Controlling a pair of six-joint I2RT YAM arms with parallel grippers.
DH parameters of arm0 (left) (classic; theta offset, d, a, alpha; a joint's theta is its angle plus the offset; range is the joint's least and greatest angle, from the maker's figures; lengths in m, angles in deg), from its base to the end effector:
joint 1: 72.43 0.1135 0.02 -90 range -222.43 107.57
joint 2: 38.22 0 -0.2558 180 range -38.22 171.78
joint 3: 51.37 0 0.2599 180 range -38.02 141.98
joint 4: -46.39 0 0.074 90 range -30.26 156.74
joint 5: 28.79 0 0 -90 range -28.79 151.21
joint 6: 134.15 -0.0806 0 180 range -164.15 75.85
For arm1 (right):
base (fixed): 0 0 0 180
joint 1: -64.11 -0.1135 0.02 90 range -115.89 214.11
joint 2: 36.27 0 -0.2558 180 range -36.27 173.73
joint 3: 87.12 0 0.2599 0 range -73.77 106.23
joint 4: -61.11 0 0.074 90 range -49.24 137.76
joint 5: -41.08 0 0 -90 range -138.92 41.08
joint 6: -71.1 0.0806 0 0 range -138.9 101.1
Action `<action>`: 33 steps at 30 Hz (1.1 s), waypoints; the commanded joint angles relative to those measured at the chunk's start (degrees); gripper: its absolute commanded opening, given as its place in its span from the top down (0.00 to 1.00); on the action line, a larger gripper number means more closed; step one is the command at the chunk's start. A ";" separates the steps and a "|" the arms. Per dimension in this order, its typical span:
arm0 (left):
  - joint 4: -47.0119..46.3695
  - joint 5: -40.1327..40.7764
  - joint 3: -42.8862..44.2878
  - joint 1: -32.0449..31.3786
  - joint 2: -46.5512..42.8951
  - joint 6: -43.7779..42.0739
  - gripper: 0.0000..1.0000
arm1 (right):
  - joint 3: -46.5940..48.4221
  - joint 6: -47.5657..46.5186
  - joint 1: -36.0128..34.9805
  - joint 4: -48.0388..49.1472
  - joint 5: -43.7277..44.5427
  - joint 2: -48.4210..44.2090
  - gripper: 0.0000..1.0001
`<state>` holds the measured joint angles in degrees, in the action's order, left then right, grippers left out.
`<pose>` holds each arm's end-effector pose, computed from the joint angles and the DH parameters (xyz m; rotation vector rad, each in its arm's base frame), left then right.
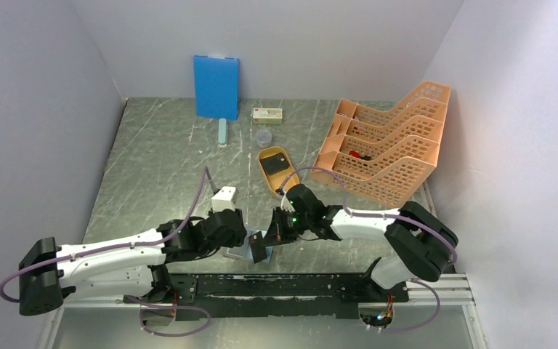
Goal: Put the credit cards into the card holder
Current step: Turn over the card slot in the card holder.
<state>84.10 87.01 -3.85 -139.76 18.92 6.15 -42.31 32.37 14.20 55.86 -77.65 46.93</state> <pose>0.1236 -0.2050 0.1772 0.1394 2.3441 -0.5042 0.1623 0.2530 0.1063 -0.2627 2.6894 1.3254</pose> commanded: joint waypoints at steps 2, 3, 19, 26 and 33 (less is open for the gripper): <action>5.27 5.99 -2.92 -0.27 -3.75 4.80 0.54 | 4.45 1.49 -2.05 3.70 1.95 4.66 1.00; 5.49 6.53 -3.17 -0.19 -3.93 5.25 0.53 | 5.34 1.28 -2.50 3.73 2.11 5.90 1.00; -2.91 2.92 -8.58 5.42 0.94 5.58 0.47 | 4.62 -6.82 -4.82 -14.67 6.30 -9.59 1.00; -2.04 2.08 -9.48 6.74 -2.26 6.56 0.47 | 0.47 -9.48 -10.53 -17.82 5.22 -10.63 1.00; -1.48 1.09 -10.78 7.11 -4.13 7.02 0.47 | -5.06 -4.70 -11.55 -8.89 -0.89 -8.19 1.00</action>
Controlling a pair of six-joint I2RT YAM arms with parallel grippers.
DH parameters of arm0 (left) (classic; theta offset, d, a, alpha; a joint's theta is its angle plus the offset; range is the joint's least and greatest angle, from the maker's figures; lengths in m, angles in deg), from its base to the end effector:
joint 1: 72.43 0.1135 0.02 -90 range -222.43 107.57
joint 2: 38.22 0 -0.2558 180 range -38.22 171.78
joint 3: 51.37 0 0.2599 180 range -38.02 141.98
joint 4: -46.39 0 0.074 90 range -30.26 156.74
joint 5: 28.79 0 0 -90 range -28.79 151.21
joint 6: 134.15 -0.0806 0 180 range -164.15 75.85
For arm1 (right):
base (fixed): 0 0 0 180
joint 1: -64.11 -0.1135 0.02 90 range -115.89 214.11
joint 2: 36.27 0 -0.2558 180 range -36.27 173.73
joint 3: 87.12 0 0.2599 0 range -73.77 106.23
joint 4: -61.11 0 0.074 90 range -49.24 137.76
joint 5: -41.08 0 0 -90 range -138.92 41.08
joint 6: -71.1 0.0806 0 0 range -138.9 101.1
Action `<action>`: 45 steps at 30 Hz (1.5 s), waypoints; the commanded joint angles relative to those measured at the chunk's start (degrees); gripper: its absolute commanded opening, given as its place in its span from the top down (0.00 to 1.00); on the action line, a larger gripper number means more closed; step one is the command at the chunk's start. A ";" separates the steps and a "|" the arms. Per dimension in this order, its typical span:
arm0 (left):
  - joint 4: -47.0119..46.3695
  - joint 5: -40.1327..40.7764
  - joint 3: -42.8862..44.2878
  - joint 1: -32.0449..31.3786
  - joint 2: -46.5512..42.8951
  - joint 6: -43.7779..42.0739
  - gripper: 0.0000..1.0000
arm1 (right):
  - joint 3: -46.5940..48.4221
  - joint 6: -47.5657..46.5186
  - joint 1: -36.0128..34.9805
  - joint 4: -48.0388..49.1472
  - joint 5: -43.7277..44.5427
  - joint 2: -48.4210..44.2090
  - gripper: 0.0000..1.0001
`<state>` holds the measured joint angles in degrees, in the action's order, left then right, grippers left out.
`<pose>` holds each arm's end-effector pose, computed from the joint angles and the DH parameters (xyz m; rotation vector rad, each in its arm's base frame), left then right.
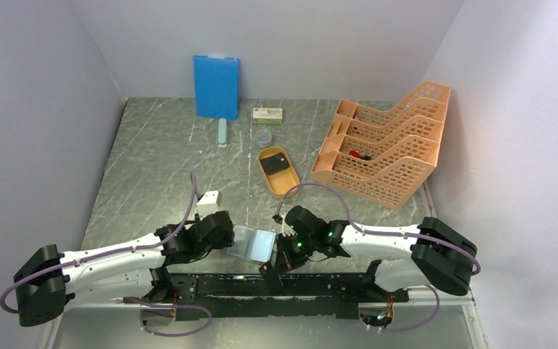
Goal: Put the credit cards into the card holder
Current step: Turn over the card slot in the card holder, then adjust the card holder at the center of the board.
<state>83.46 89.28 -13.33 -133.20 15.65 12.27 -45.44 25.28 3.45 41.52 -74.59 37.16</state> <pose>0.1341 -0.1619 0.1335 -0.1089 2.3802 -0.3708 0.0968 0.2435 0.1074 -0.6306 2.7735 1.1822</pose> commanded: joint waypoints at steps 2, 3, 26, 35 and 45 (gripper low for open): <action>-1.16 -1.57 -1.92 0.73 -1.02 1.32 0.47 | -2.75 3.42 -0.99 7.07 -4.14 2.74 1.00; -1.48 -1.91 -2.37 0.81 -1.21 1.46 0.47 | -2.79 3.72 -0.95 7.08 -3.14 3.03 1.00; -9.20 -11.10 -6.35 1.25 -1.66 -1.80 0.48 | -2.40 2.13 4.53 -1.63 4.35 -4.53 1.00; -3.93 -5.49 -3.37 1.27 -4.86 -2.50 0.48 | 8.17 -5.01 4.99 -8.79 6.79 -8.76 1.00; -9.07 -5.46 -1.08 1.82 6.57 -3.99 0.49 | 7.77 -1.08 11.45 7.32 11.66 -2.04 1.00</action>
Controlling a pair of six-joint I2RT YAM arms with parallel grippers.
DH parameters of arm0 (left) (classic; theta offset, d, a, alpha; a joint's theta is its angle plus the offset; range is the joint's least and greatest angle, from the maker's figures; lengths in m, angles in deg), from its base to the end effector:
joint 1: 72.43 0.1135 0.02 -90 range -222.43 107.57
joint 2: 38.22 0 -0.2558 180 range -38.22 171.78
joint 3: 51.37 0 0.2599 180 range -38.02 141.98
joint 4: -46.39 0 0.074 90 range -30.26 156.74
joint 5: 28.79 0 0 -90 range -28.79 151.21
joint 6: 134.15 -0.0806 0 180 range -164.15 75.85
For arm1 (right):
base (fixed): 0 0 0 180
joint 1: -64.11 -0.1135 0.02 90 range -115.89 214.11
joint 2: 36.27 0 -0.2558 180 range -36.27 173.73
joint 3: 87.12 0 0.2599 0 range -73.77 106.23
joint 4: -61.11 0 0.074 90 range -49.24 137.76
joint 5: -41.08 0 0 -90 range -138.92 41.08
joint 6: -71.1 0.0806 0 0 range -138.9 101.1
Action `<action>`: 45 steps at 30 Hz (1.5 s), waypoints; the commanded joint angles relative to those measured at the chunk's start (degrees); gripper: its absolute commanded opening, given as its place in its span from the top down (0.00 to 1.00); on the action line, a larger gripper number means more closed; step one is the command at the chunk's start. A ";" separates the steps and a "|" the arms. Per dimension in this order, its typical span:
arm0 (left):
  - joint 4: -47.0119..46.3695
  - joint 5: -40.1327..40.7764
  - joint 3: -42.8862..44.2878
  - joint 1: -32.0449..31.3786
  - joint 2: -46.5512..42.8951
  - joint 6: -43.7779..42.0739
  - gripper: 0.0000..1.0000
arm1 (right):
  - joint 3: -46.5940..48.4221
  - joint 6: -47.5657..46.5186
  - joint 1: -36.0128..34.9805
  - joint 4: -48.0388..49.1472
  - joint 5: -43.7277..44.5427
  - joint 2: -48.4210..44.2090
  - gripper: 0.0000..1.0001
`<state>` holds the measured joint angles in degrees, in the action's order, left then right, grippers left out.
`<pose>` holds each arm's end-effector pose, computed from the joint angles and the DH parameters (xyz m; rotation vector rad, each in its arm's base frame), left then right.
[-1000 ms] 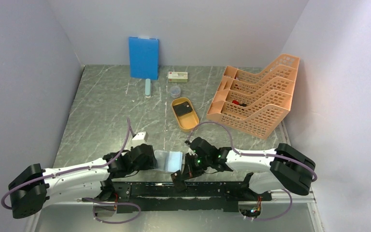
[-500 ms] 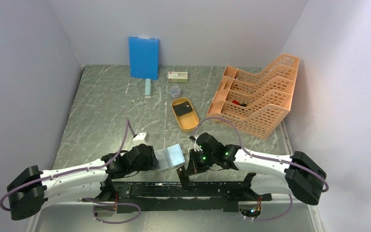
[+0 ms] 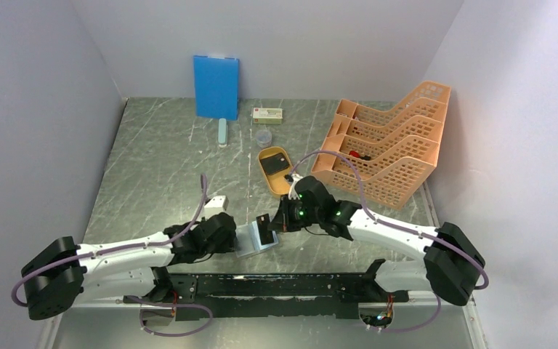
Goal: Put the credit cards into the card holder
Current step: Adjust the card holder at the center of the board, then insert the credit card into the card holder.
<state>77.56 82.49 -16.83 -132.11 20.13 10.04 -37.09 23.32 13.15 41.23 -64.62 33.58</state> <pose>0.1308 -0.1657 0.1042 -0.0280 2.4812 -0.4010 0.1676 0.2413 0.1687 -0.3529 2.4876 1.0927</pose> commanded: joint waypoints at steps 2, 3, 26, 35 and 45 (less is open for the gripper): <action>-4.28 0.73 2.76 1.44 3.52 -2.77 0.50 | -0.56 0.66 2.19 9.04 0.64 3.26 1.00; -4.91 0.45 2.95 2.03 4.24 -3.30 0.51 | -0.49 0.44 2.32 9.32 0.09 4.22 1.00; -5.09 -4.52 3.74 6.88 2.62 -6.04 0.67 | -6.11 7.11 5.41 18.25 -8.64 11.29 1.00; -2.62 -3.22 1.48 6.85 1.42 -3.92 0.70 | -7.62 9.73 6.75 16.77 -13.12 10.26 1.00; -1.84 -2.40 0.96 6.89 2.31 -3.22 0.77 | -8.03 10.50 6.90 19.26 -16.62 13.78 1.00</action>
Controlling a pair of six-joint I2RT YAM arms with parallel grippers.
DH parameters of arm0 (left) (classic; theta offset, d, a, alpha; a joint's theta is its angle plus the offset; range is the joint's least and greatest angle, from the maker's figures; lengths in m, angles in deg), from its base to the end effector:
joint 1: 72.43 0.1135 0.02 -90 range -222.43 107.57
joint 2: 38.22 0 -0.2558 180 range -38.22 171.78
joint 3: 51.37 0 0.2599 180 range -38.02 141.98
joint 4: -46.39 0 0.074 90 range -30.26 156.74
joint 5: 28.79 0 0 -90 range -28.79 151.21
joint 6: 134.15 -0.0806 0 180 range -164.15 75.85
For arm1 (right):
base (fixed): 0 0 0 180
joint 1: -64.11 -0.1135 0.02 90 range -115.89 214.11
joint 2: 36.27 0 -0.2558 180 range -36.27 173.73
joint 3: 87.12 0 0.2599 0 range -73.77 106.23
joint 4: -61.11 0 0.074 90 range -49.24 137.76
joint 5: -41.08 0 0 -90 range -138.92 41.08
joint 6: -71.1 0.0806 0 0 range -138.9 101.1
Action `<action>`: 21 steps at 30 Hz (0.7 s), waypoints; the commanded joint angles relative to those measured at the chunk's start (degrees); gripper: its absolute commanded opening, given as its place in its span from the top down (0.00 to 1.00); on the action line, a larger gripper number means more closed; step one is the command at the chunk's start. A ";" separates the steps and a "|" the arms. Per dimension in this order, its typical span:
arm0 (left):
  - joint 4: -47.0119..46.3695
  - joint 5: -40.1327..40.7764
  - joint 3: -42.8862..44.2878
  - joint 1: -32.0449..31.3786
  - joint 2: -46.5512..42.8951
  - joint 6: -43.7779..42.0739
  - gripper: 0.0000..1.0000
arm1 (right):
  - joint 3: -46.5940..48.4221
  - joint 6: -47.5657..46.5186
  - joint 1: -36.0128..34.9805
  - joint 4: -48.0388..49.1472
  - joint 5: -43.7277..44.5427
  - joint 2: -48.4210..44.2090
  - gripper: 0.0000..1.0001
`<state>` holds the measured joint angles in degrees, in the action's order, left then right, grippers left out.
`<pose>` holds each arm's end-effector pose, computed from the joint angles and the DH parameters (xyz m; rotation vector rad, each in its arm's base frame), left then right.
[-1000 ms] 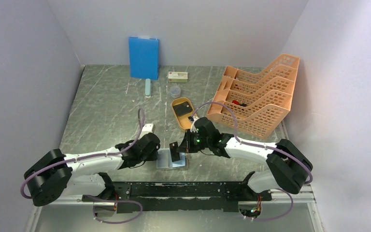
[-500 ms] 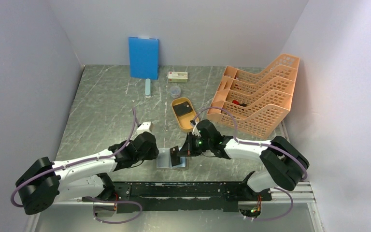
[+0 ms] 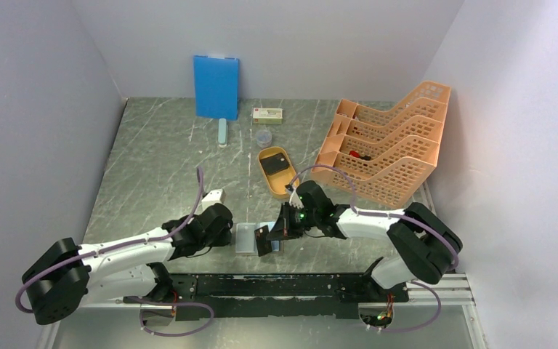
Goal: Put the credit cards into the card holder
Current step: Insert the credit card into the card holder.
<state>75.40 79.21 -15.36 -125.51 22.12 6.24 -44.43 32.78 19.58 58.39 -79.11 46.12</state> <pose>0.1522 -0.1611 0.1079 -0.0718 2.4801 -0.4015 0.1798 0.2338 0.1041 -0.1486 2.6526 1.3409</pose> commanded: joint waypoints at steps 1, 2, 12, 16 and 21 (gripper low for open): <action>0.21 0.80 -0.56 0.28 0.34 0.56 0.77 | -0.69 1.17 0.45 2.25 -2.09 1.42 1.00; 0.10 0.81 -0.59 0.26 0.32 0.56 0.77 | -0.69 1.22 0.49 2.35 -2.09 1.57 1.00; -0.72 0.30 -0.71 0.26 1.18 0.41 0.79 | -0.95 1.93 0.56 1.56 0.05 0.85 1.00; -0.81 0.37 -0.85 0.27 1.01 0.42 0.79 | -1.63 2.19 0.86 1.25 0.95 -0.55 1.00; -1.29 0.02 -0.95 0.29 1.20 0.41 0.79 | -1.68 2.20 1.02 1.70 0.17 0.17 1.00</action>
<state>75.36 79.16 -15.58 -125.51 23.19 6.24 -45.41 34.70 20.04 59.51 -78.94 46.67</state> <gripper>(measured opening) 0.211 0.007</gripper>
